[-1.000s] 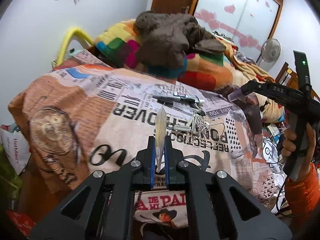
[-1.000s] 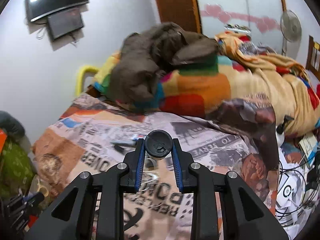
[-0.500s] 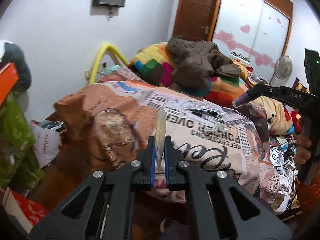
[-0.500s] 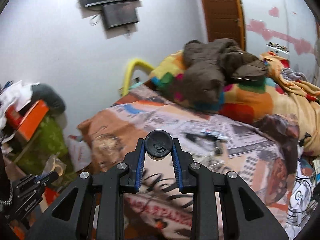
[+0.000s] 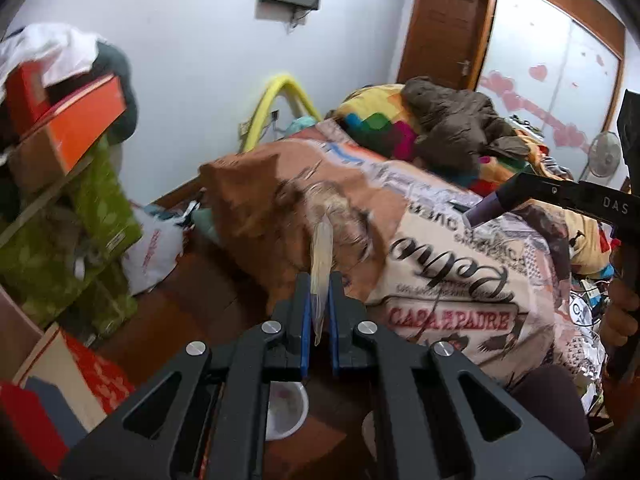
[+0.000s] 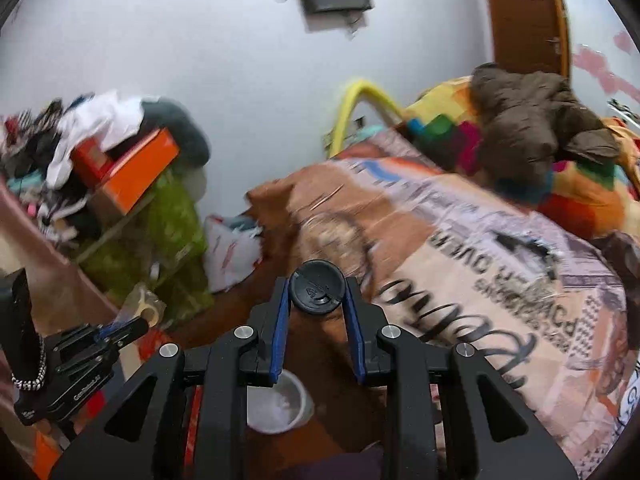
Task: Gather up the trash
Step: 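Carry both held items off the bed down to the white cup, then open the left gripper over the cup while the right gripper releases the purple cylinder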
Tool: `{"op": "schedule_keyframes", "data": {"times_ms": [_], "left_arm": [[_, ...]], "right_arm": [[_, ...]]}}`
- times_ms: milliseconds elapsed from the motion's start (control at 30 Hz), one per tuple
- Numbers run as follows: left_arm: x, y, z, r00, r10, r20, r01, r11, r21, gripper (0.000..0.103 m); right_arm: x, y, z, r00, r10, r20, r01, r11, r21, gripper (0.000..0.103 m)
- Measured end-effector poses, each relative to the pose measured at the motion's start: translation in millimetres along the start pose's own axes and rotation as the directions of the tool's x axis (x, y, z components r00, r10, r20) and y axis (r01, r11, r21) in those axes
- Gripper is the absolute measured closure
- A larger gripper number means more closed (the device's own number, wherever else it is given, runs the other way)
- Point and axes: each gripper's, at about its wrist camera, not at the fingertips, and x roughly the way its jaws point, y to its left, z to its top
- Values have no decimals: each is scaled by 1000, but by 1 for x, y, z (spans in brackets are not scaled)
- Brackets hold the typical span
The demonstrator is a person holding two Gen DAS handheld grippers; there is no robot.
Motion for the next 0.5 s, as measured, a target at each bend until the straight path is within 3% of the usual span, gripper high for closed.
{"op": "schedule_keyframes", "data": {"times_ms": [233,500], "left_arm": [[14,43,-38,997,29,-78,-34,997,-63,96],[62,76,-87,976,13,-217,-47,987,-154,96]], "right_arm": [[50,46,-25,989,59,-132,-68,996,-61,79],[119,75,-64,945,87,-316,-120,989,-85,79]]}}
